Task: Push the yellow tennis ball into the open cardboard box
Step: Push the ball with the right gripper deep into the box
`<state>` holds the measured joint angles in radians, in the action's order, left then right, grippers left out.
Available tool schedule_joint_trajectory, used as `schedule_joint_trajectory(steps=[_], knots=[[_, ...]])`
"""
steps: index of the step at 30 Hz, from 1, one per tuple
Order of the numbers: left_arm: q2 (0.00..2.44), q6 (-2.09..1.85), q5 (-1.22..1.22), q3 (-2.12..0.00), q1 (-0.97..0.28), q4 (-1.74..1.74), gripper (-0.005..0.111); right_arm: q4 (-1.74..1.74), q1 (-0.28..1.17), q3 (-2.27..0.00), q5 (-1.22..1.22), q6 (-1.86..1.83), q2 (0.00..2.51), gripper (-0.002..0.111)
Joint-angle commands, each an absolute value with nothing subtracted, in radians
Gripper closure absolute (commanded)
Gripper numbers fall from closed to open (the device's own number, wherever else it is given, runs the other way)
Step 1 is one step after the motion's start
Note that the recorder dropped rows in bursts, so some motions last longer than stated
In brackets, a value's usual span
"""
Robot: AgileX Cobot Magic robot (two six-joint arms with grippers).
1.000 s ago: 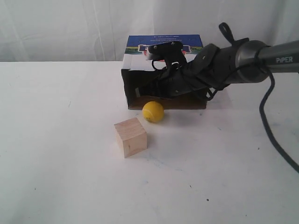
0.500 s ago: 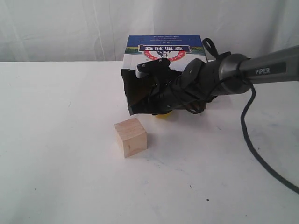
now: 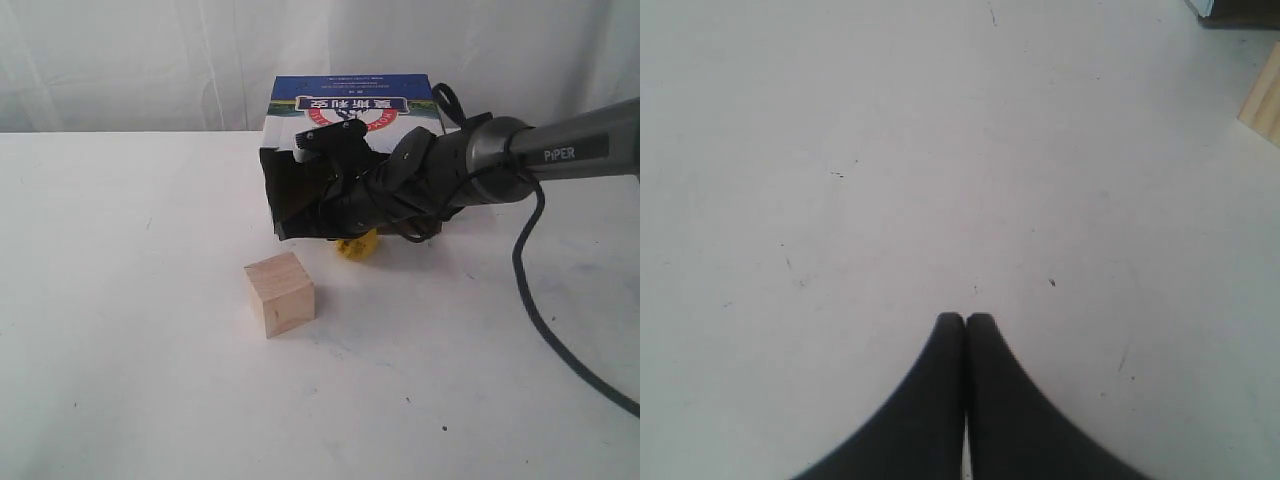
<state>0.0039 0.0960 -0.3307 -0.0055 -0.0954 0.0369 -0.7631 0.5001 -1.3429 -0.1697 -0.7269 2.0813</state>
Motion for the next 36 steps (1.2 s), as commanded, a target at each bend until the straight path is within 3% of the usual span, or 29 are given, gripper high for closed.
schedule_joint_trajectory(steps=[1, 7, 18, 33, 36], knots=[[0.000, 0.096, -0.368, 0.000, -0.104, 0.039, 0.107, -0.761, 0.498, -1.341, -0.211, -0.738, 2.034, 0.108], [0.000, 0.096, -0.368, 0.000, -0.104, 0.039, 0.107, -0.756, 0.498, -1.335, -0.468, -0.698, 1.983, 0.108], [0.000, 0.096, -0.368, 0.000, -0.104, 0.039, 0.107, -0.655, 0.497, -1.335, -0.312, -0.648, 2.107, 0.108], [0.000, 0.096, -0.368, 0.000, -0.104, 0.039, 0.107, -0.635, 0.424, -1.373, 0.000, -0.626, 2.108, 0.108], [0.000, 0.096, -0.368, 0.000, -0.104, 0.039, 0.107, -0.623, 0.422, -1.425, -0.030, -0.632, 2.104, 0.108]])
